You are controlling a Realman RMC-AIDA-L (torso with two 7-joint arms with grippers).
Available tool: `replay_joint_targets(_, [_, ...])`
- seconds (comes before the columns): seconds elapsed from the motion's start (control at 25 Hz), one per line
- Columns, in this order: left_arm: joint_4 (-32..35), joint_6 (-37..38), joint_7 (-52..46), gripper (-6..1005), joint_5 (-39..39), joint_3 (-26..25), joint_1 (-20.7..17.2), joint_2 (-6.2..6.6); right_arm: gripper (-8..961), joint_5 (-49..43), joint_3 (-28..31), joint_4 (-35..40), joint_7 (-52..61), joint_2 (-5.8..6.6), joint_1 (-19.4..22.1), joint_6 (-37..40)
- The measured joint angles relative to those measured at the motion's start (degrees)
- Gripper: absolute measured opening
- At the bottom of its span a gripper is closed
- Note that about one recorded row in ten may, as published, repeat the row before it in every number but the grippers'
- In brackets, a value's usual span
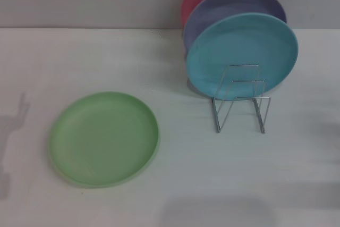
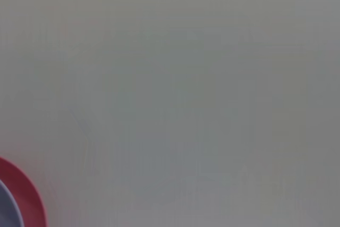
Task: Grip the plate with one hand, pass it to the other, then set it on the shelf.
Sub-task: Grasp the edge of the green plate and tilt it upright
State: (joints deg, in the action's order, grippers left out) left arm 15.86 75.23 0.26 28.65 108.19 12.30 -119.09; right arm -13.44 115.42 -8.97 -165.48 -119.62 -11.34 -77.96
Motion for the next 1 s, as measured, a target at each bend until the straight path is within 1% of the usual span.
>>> replay_joint_targets(0.32, [-0.1,0.0,-0.1,757,-0.1,0.1,0.0,0.0,826,0.0,-0.1,-0.1,0.0,0.0,0.1,0.0])
replay_joint_targets(0.36, [0.0,0.0,-0.1,757,-0.3,0.5,0.0,0.02,826,0.0,-0.1,-0.1,0.0,0.0,0.1,-0.1])
replay_joint_targets(0.44, [1.1,0.7,0.0,758,-0.8,3.8,-0.1,0.3,826,0.0,-0.1,-0.1,0.1,-0.02,0.1,-0.8])
replay_joint_targets(0.48, [1.1,0.7,0.0,758,-0.8,3.8,-0.1,0.3,826,0.0,-0.1,-0.1,0.1,-0.02,0.1,-0.8])
replay_joint_targets(0.56, [3.0,0.5,0.3,758,-0.9,5.7,-0.1,0.58,826,0.0,0.0,-0.1,0.1,-0.08,0.2,-1.3])
replay_joint_targets(0.6, [5.9,-2.1,0.9,759,-1.4,6.1,-0.3,0.74,826,0.0,0.1,-0.1,0.1,-0.1,0.3,-1.6])
replay_joint_targets(0.64, [5.9,-2.1,0.9,759,-1.4,6.1,-0.3,0.74,826,0.0,0.1,-0.1,0.1,-0.1,0.3,-1.6])
replay_joint_targets(0.68, [8.7,-4.7,1.4,759,-2.1,6.0,-0.9,0.92,825,0.1,0.0,-0.1,0.1,-0.1,0.3,-1.7])
replay_joint_targets(0.76, [16.0,-12.3,3.1,759,-3.8,5.7,-3.0,1.52,825,0.2,0.0,-0.1,0.1,-0.1,0.4,-2.1])
replay_joint_targets(0.8, [29.4,-26.0,5.8,760,-5.5,4.0,-6.7,2.65,825,0.2,0.0,-0.1,0.2,-0.11,0.4,-2.3])
replay_joint_targets(0.84, [35.2,-32.4,6.6,760,-6.1,3.1,-8.0,3.0,825,0.3,0.1,-0.1,0.2,-0.16,0.5,-2.4])
replay_joint_targets(0.88, [49.9,-51.7,7.7,760,-7.6,0.4,-10.6,3.54,825,0.3,-0.1,-0.1,0.2,-0.17,0.4,-2.5])
replay_joint_targets(0.92, [49.9,-51.7,7.7,760,-7.6,0.4,-10.6,3.54,825,0.3,-0.1,-0.1,0.2,-0.17,0.4,-2.5])
replay_joint_targets(0.96, [61.0,-67.7,7.7,761,-7.9,-3.0,-11.5,3.29,825,0.3,-0.1,-0.1,0.2,-0.16,0.3,-2.5])
replay_joint_targets(1.0, [61.0,-67.7,7.7,761,-7.9,-3.0,-11.5,3.29,825,0.3,-0.1,-0.1,0.2,-0.16,0.3,-2.5])
